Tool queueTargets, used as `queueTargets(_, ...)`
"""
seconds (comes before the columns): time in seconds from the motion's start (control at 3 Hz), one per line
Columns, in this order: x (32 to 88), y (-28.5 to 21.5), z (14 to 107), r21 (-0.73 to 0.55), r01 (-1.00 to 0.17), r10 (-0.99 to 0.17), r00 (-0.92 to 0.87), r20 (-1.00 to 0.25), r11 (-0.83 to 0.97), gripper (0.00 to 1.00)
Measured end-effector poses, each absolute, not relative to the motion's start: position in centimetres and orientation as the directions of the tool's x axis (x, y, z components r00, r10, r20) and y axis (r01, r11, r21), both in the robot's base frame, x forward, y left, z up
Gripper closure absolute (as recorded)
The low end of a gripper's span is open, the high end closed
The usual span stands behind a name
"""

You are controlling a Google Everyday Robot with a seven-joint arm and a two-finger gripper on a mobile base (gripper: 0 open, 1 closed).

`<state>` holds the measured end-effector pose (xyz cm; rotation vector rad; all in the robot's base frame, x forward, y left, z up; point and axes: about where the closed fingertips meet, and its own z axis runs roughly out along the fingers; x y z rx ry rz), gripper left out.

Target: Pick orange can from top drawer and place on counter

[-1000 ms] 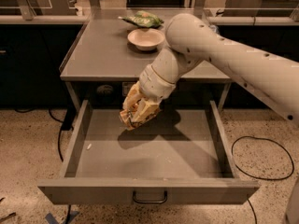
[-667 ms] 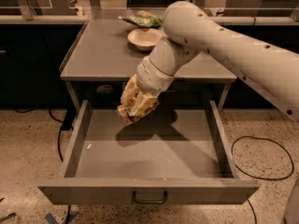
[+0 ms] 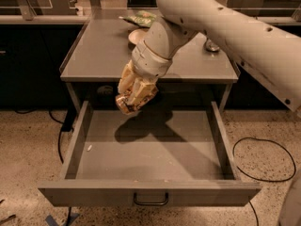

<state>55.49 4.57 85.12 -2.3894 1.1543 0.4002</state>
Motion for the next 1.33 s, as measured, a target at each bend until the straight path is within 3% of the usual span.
queueTargets(1.33, 54.8, 5.6, 90.9, -0.344, -0.742, -0.648, 0.670, -0.361, -0.575, 1.00)
